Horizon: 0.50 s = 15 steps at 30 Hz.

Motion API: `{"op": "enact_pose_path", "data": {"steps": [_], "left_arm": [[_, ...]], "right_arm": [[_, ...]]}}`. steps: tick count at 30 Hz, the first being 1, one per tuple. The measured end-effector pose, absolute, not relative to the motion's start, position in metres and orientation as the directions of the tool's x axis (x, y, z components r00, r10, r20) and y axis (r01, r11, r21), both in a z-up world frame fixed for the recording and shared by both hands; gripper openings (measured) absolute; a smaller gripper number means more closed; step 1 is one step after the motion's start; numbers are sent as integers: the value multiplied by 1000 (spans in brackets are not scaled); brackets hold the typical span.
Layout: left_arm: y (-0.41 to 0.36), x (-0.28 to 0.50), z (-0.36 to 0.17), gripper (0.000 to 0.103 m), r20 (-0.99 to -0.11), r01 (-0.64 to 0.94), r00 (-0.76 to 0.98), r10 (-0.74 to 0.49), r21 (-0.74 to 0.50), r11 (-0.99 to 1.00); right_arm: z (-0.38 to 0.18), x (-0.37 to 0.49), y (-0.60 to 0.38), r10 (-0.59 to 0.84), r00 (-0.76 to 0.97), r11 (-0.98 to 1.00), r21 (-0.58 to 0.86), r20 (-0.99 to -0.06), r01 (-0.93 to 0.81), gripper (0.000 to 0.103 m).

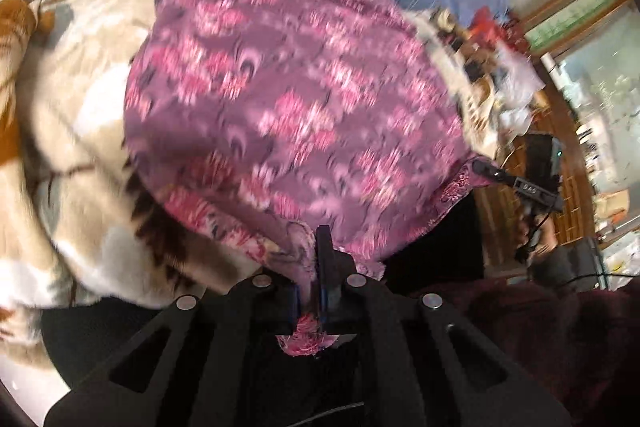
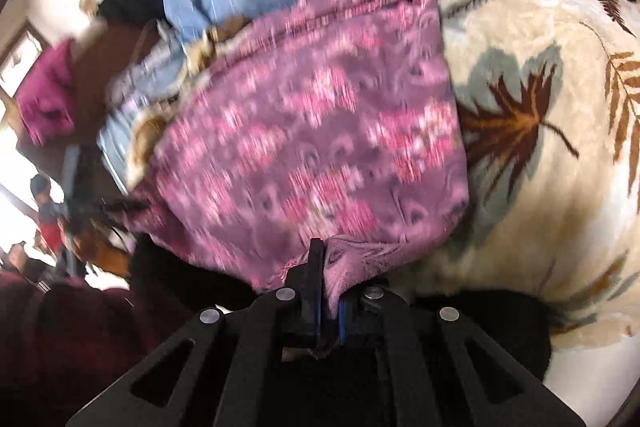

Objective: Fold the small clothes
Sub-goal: 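Grasp the hem with the left gripper while the right gripper grasps the hem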

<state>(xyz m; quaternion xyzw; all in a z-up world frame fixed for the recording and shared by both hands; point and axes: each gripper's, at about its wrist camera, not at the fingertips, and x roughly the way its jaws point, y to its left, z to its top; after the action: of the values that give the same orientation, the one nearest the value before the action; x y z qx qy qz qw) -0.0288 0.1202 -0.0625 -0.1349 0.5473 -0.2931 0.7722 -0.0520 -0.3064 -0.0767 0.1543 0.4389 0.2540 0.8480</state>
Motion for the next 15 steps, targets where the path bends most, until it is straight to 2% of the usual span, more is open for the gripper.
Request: {"op": "enact_pose_path", "data": {"steps": [8,15], "left_arm": [[142,4,-48,5,-672,256,320,-668,-618,744],[159,54,-30,5,-599,200,430,-676,-667,718]], "right_arm": [[-54,-24,-325,601,593,769,590,-536,-247,5],[-36,22,-341,592,682,725,653,-429,-219,5]]}}
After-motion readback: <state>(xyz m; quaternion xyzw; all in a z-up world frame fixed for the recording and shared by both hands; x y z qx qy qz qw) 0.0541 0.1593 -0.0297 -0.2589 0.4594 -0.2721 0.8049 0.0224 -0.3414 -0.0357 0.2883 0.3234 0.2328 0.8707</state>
